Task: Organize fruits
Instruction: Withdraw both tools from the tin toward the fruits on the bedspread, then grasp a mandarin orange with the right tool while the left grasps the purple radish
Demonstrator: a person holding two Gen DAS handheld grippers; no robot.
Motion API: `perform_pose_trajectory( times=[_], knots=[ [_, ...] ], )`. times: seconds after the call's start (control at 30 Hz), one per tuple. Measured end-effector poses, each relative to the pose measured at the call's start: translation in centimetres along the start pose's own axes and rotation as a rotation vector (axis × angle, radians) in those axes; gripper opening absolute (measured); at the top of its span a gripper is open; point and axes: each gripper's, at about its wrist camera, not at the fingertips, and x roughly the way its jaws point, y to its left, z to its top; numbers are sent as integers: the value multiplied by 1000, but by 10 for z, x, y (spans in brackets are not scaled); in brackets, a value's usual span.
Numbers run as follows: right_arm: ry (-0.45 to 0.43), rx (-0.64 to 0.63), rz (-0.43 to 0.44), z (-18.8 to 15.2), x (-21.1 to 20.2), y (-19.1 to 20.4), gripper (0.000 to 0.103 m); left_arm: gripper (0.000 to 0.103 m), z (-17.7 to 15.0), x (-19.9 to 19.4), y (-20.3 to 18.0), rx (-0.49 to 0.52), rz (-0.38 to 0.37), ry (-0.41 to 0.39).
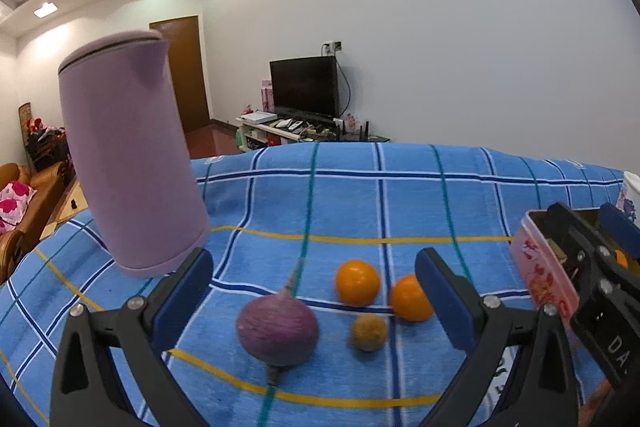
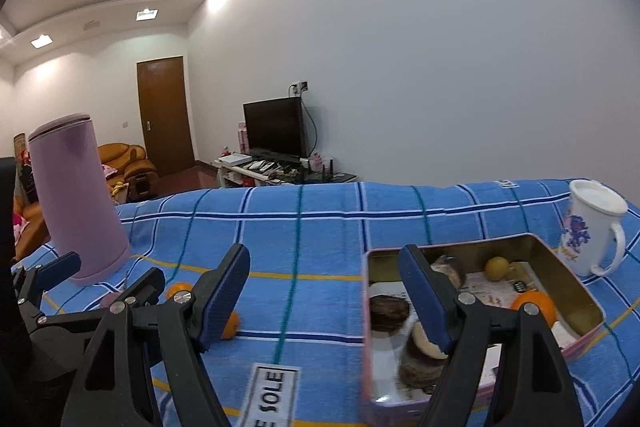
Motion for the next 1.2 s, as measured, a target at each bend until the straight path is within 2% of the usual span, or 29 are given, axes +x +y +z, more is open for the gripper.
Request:
perform_pose_trajectory(
  times=[0.17,0.3,0.4,0.53,0.7,0.77,0.83,1.0,1.2],
  knots=[
    [21,-13,28,-1,8,15,78,103,3,15,29,-41,33,45],
    [62,-28,57,-1,16,26,78,103,7,33,62,-99,50,130],
    [135,-24,95,-3,28,31,78,103,9,37,83,-131,59,158],
    [240,-36,155,-7,47,43,78,103,10,37,94,-102,64,180],
    [342,-56,210,-12,67,57,77,103,7,37,90,-99,-69,248],
    [382,-65,219,-15,75,62,65,103,5,37,81,-65,-96,266],
    [427,-68,234,-18,84,66,60,103,5,36,72,-28,-92,266],
    [522,-66,252,-24,106,74,59,103,0,40,54,54,-80,291],
    [553,-34,247,-28,115,71,52,103,-3,46,53,28,-104,311]
  ],
)
